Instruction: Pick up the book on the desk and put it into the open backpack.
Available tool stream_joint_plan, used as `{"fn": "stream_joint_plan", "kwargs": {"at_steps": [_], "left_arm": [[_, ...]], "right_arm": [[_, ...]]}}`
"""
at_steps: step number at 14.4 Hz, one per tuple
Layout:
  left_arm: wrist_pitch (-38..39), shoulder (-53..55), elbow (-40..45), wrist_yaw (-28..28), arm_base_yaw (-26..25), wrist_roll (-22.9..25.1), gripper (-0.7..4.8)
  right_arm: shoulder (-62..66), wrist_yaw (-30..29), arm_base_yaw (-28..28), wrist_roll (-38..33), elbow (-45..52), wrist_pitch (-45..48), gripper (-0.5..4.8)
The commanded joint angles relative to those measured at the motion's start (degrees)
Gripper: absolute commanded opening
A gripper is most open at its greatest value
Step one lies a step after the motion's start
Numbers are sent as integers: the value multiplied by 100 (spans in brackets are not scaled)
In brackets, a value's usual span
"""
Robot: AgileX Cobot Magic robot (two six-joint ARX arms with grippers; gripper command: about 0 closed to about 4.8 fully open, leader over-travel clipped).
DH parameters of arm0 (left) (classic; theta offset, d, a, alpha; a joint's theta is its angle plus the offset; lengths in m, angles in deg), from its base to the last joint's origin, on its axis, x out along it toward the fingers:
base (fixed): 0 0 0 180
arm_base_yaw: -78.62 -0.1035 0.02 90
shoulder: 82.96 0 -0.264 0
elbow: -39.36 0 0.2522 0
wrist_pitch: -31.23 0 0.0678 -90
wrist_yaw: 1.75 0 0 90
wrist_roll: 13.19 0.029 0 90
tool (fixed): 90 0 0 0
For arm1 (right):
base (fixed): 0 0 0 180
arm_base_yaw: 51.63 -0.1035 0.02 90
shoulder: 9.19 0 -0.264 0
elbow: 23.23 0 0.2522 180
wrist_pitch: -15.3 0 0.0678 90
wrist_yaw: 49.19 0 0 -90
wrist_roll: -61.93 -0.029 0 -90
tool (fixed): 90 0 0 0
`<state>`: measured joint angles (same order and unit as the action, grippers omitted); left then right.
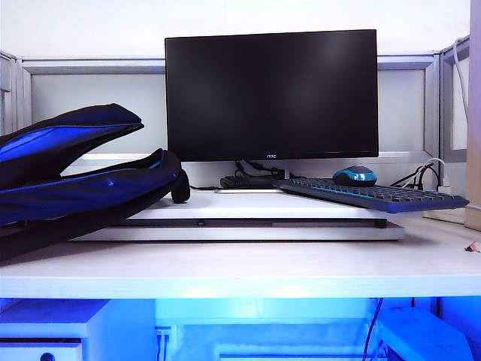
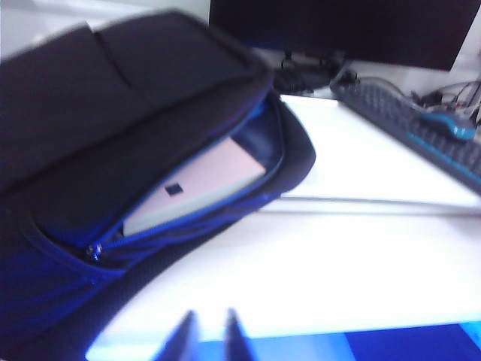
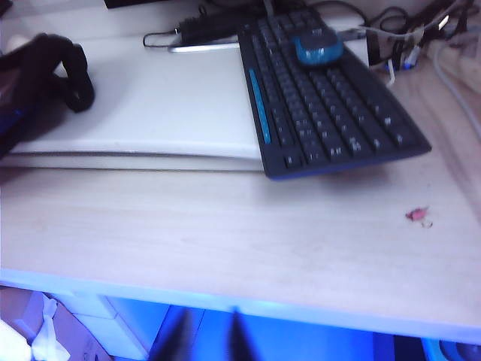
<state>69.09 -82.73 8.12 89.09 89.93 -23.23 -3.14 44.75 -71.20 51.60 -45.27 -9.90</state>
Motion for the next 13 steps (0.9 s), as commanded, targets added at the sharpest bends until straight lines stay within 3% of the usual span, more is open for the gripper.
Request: {"fn": "stream_joint_plan", "kwargs": {"at_steps": [1,10,13], "left_arm": [[-192,0,120,-15,0,59,-6],[-505,0,688,446,0,59,-6],[-603,0,953,398,0,59,-6]], "right_arm": [[-278,2,-4,-42,358,168,-7],[-531,369,28,262,769,262,-7],[-531,313,393,306,769,120,-7]]}}
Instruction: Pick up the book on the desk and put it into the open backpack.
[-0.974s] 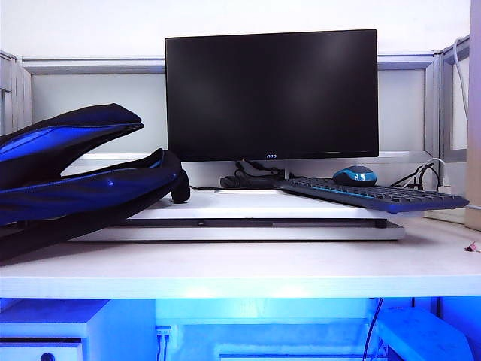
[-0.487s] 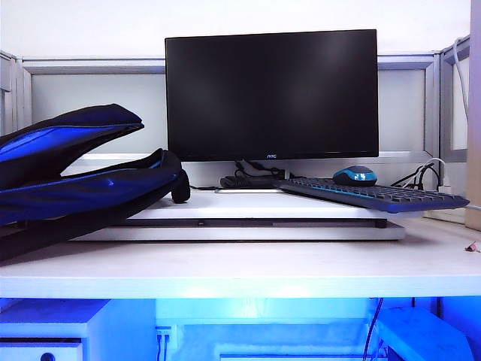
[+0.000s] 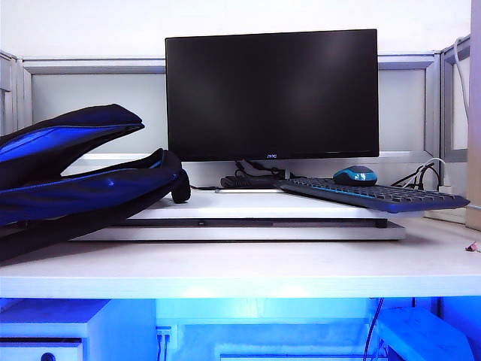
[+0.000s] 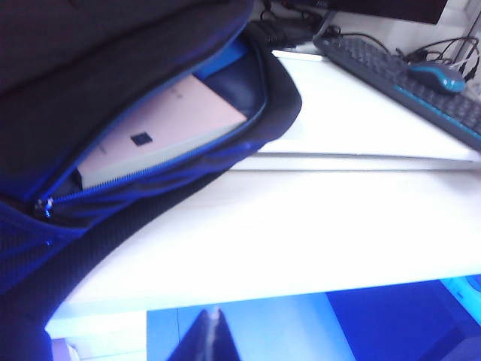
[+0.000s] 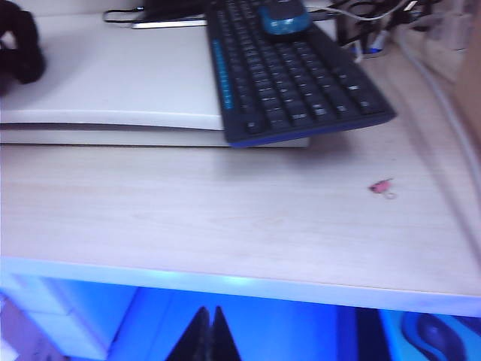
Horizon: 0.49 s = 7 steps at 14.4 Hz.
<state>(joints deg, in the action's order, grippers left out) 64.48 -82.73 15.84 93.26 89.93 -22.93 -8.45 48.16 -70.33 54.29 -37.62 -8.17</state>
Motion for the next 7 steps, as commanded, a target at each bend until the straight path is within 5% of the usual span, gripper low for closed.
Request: {"fn": "stream_joint_plan", "kwargs": {"at_steps": [1,3,7], "left_arm": [[-162,0,225,-76,0,28,-6],[-247,0,409,-599,-2,37,-6],[-345,11,750,-673,-4,398,-6]], "right_arm": [[0,-94,400,37,4,-42,-7],[0,-455,986,35,4,-70,-7],[0,-774,1766,37,4,-94,-7]]}}
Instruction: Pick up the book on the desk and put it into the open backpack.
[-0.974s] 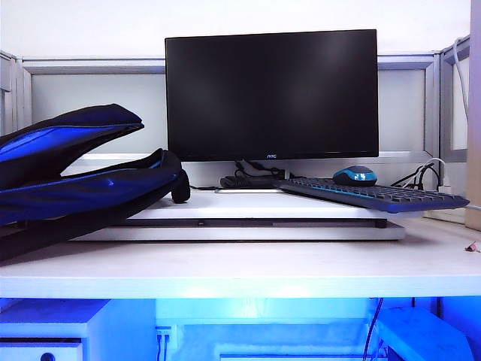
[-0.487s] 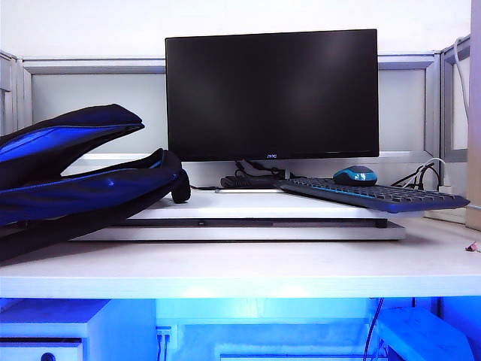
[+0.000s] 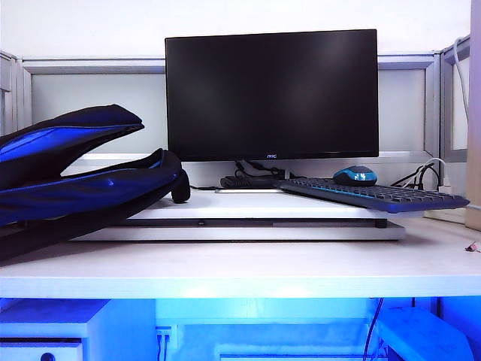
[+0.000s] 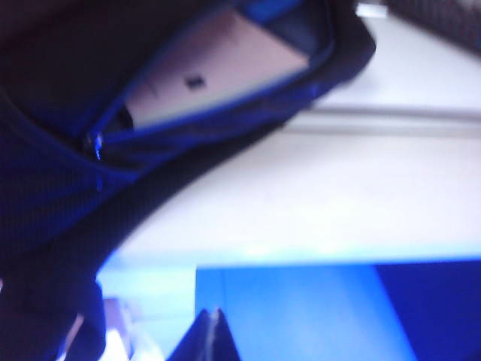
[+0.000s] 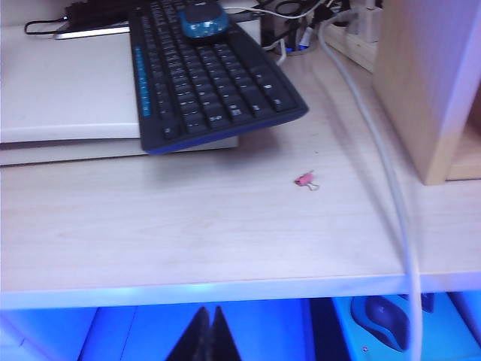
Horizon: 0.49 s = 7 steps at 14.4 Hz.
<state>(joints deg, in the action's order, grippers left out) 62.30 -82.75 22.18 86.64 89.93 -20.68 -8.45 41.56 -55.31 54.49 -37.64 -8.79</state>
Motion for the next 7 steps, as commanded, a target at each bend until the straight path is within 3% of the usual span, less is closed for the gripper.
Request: {"fn": "stream_joint_plan", "kwargs": {"at_steps": [1,4,5,7], "left_arm": [[-208,7,144,-68,-2,199,-6],[-378,0,188,-595,-11,957,-6],[-542,0,225,-1029,-11,1054,-6],[-542,0,225,-1043,-13,1058,-6]], "right_arm": [[0,-190,363,17,7,-33,-7],[0,-433,544,9,7,-35,-6],[0,-455,544,13,7,-35,-7],[2,-452,544,11,7,-35,-6]]}}
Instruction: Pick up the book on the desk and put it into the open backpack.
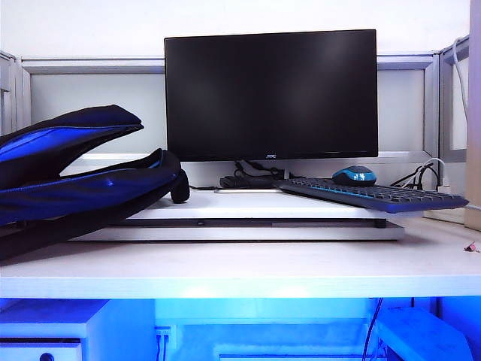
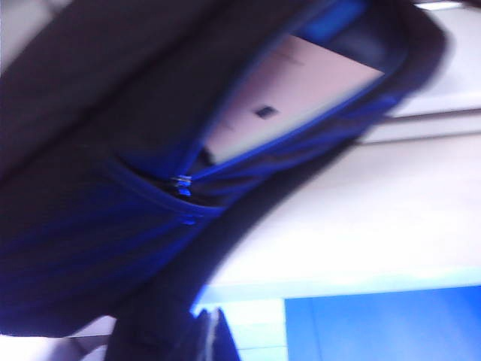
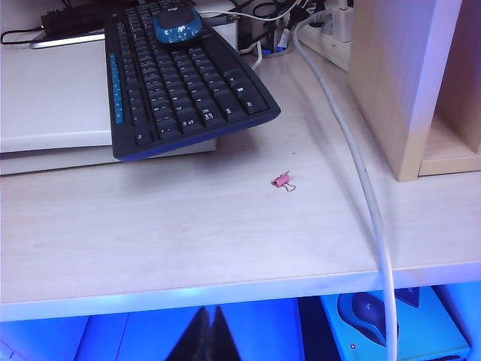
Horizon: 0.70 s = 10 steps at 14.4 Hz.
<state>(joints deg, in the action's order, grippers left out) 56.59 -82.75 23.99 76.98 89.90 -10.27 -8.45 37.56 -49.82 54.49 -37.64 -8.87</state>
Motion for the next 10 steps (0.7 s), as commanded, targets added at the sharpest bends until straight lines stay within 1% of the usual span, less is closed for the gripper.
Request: {"fn": "stream_joint_plan", "kwargs": {"at_steps": [1,3,10], "left_arm": [[28,0,44,-103,-17,13,-6],[24,0,42,-4,-85,-13,-6],[24,0,42,-7,-63,-15,-6]], "right_arm": [[0,-52,-4,11,7,-26,-6],[0,-33,-4,0,7,-26,-5],[0,-52,-4,-4,2,-2,-5]]}}
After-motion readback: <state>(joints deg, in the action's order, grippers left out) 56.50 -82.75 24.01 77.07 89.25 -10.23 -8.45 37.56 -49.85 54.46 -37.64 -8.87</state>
